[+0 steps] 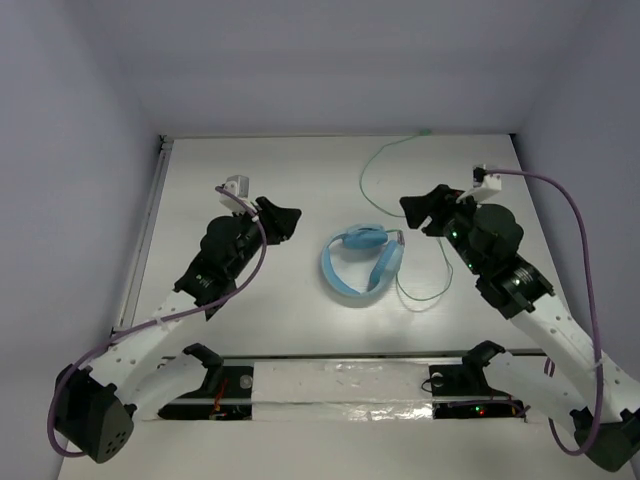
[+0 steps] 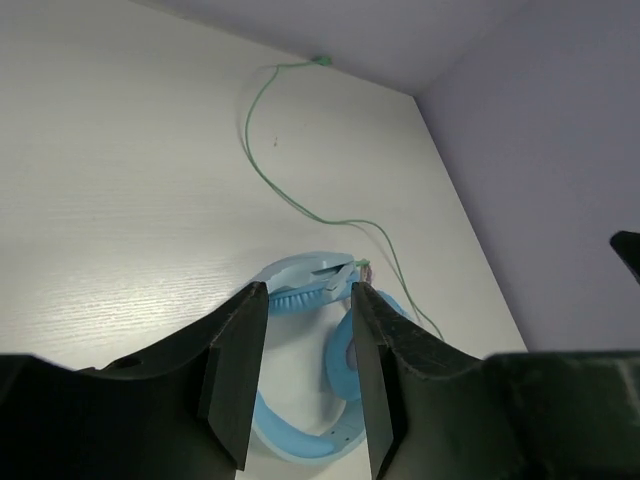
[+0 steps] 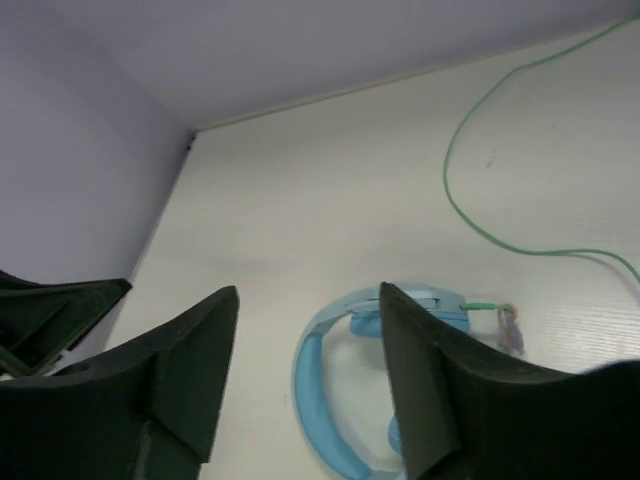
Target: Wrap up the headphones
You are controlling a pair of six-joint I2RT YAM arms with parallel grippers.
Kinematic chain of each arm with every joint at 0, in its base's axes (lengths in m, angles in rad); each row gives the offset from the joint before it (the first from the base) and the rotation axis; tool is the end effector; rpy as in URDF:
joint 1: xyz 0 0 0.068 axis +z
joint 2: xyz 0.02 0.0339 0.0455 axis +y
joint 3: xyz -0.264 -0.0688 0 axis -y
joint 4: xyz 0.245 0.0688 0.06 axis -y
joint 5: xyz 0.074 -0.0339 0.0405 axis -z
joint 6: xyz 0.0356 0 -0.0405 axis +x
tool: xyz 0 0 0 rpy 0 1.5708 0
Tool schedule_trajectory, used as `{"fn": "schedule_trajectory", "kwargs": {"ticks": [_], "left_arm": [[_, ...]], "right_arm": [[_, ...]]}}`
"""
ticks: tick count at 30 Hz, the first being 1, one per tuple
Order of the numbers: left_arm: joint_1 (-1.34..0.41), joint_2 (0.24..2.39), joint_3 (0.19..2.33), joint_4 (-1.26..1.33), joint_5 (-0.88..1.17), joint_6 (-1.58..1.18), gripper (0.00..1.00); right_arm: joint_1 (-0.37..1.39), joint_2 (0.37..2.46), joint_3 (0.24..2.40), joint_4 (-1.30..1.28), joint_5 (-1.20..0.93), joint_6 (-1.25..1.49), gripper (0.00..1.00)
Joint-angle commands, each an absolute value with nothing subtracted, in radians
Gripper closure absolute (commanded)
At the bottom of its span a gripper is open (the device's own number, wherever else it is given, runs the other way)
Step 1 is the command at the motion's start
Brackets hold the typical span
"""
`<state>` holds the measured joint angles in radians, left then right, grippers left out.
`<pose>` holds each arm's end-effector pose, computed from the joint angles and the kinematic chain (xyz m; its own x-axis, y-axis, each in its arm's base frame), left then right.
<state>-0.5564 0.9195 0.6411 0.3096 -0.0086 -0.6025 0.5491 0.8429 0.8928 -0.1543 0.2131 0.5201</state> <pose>0.1883 -0.1168 0.3172 -0.2733 -0.4974 -0.8234 0.4441 0.6940 -0.5666 0.1696 0.0950 0.3714 -0.2415 0.4217 -0.8740 -0.2428 0.8458 0.4751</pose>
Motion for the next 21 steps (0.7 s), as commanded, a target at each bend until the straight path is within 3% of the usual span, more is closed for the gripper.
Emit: {"fn": "schedule_trajectory", "kwargs": {"ticks": [1, 2, 3, 4, 6, 9, 21], "left_arm": [[-0.558, 0.891, 0.647, 0.321, -0.066, -0.589, 0.64], [-0.558, 0.887, 0.647, 0.295, -0.071, -0.592, 0.64], [-0.558, 0.881, 0.647, 0.279, -0.081, -0.598, 0.72], [-0.558, 0.870, 0.626, 0.272, -0.115, -0.641, 0.83], [-0.558, 0.813, 0.583, 0.299, -0.130, -0.689, 1.00], [-0.580, 0.772, 0.529, 0.330, -0.127, -0.710, 1.00], [-0.968, 1.092, 0.687, -0.026, -0.617, -0.759, 1.00]], "right_arm": [[0.548, 0.773, 0.885, -0.126, 0.226, 0.534, 0.39], [0.548, 0.762, 0.882, -0.123, 0.210, 0.534, 0.71], [0.548, 0.753, 0.881, -0.118, 0.203, 0.532, 0.90], [0.548, 0.744, 0.882, -0.120, 0.192, 0.529, 1.00], [0.548, 0.738, 0.881, -0.126, 0.178, 0.526, 1.00], [0.548, 0.729, 0.877, -0.127, 0.204, 0.529, 1.00], [0.548, 0.709, 0.867, -0.115, 0.196, 0.534, 1.00]]}}
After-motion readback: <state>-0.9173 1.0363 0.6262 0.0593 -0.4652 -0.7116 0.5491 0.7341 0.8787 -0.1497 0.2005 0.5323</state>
